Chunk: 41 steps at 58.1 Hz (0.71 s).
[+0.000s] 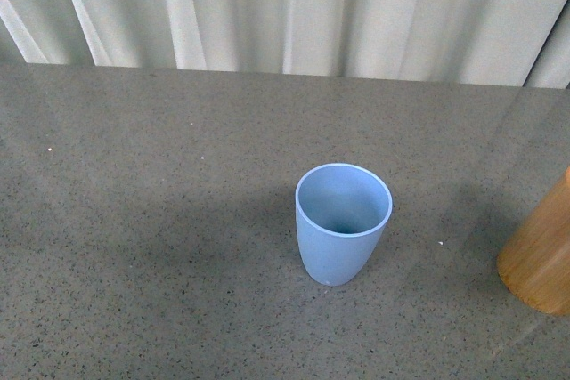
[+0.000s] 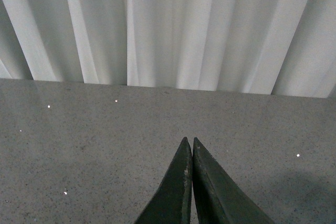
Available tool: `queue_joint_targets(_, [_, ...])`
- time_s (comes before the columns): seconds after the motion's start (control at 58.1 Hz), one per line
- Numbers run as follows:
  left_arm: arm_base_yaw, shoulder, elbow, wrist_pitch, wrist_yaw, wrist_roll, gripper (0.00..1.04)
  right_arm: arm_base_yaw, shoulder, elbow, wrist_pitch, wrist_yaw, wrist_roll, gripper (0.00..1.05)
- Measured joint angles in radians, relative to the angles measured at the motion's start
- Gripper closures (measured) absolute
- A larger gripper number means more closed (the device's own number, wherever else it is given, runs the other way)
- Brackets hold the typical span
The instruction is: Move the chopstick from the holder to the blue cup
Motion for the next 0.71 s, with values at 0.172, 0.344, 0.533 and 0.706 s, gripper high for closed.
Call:
queue_joint_targets(0.172, [0.000,-0.125,0.000,-0.109,0.000,0.000,1.01,0.000,0.000,0.000,0.000,0.000,0.000,0.10])
queue_joint_targets(0.344, [0.000,-0.237,-0.001,-0.215,0.000,0.000,1.01,0.000,0.000,0.000,0.000,0.000,0.000,0.10])
queue_joint_targets(0.533, [0.000,-0.316,-0.001,-0.291,0.000,0.000,1.01,0.000,0.000,0.000,0.000,0.000,0.000,0.10])
queue_joint_targets(0.706, [0.000,-0.380,-0.001,-0.355,0.000,0.000,1.01,0.000,0.000,0.000,0.000,0.000,0.000,0.10])
